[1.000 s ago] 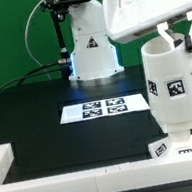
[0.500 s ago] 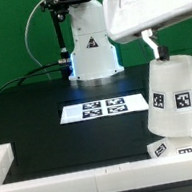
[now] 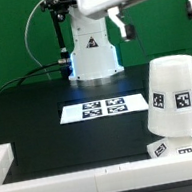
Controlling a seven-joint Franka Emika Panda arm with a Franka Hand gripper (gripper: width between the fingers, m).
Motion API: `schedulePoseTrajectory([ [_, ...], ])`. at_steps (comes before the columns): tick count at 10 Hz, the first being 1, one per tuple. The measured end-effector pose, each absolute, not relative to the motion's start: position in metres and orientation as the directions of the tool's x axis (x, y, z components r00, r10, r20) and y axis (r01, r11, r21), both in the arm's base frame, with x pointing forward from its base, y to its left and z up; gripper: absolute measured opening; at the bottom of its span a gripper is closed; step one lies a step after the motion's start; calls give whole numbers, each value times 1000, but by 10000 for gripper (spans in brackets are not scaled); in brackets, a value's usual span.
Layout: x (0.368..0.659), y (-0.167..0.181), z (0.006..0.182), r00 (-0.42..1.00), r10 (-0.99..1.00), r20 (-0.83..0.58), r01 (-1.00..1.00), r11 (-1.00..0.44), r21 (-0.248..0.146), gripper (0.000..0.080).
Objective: Assemble lamp
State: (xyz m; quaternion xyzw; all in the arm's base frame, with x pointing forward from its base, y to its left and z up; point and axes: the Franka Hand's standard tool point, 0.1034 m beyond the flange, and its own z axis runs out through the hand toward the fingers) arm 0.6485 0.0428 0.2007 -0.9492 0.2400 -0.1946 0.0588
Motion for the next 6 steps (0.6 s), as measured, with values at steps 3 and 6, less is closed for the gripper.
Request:
schedulePoseTrajectory([
  [3,647,39,194,806,-470,359,-425,-882,-202,698],
  [6,647,39,193,807,-470,358,-425,-883,-200,698],
])
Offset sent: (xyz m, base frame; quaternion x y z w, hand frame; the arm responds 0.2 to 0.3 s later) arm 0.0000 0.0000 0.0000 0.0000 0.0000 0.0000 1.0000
